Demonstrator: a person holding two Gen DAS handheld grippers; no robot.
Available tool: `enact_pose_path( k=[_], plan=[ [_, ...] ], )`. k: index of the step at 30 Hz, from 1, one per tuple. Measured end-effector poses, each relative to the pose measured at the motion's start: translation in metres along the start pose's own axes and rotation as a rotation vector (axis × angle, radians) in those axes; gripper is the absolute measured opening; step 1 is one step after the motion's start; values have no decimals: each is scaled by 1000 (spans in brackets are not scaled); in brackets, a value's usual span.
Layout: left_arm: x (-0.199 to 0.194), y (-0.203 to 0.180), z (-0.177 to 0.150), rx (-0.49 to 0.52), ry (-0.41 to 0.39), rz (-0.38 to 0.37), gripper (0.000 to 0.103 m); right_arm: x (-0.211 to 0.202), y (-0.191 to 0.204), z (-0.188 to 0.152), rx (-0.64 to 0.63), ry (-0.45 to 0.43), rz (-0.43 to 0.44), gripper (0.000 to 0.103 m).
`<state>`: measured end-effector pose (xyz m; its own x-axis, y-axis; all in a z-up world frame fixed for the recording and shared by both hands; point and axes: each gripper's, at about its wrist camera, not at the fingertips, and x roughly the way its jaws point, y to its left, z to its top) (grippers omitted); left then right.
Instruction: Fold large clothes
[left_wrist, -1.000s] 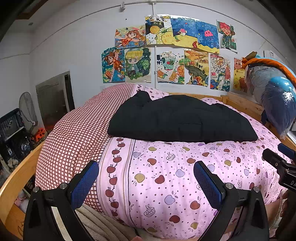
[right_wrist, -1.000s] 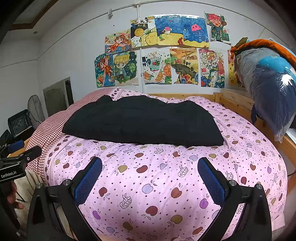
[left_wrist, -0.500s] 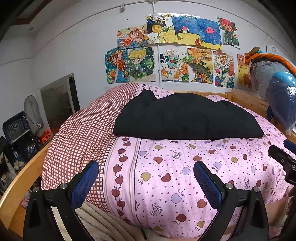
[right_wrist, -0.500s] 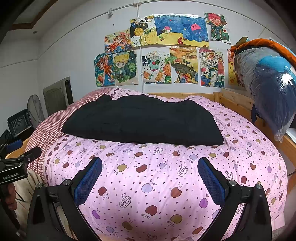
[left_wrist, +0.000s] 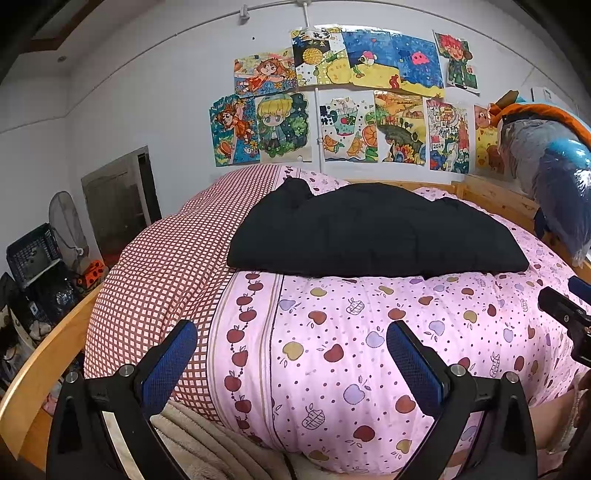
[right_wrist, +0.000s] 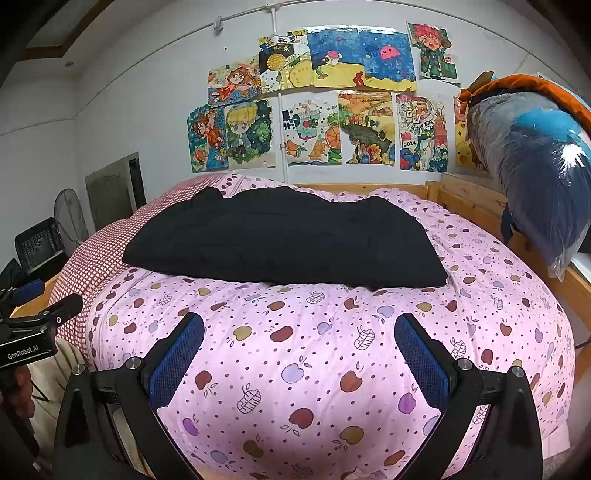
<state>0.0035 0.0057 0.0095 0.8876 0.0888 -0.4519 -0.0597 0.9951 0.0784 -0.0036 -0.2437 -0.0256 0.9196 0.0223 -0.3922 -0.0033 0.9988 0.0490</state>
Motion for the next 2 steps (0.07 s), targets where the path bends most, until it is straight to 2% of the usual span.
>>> enact_pose_path(
  k=[2],
  plan=[
    [1, 0, 0, 2, 2, 2, 103, 0, 0, -1, 1, 0, -1, 101]
  ],
)
